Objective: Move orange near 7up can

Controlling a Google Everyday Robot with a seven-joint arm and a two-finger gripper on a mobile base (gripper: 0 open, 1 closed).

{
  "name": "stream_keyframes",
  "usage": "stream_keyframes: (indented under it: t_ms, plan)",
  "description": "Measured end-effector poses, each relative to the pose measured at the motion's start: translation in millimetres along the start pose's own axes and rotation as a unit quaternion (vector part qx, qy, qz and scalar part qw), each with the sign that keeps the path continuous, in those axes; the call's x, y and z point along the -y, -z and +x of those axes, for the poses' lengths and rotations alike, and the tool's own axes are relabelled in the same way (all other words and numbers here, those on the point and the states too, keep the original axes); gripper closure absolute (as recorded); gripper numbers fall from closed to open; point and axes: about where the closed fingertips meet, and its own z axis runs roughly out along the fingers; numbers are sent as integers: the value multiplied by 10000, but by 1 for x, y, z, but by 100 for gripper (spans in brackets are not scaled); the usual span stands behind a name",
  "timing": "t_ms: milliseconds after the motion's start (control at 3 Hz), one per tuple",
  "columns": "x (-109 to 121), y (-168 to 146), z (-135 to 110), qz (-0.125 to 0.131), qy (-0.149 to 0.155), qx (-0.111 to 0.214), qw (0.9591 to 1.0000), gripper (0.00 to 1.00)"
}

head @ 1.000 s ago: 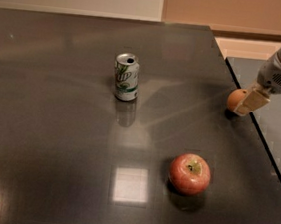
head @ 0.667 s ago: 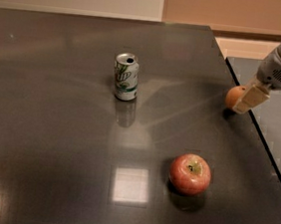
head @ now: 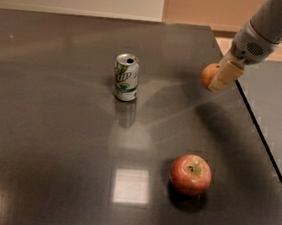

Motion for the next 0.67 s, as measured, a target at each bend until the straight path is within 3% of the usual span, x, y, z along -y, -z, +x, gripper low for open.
stream_keyframes:
  t_ms: [667]
  plan:
    - [1, -27, -60, -202, 542, 25, 9983, 100]
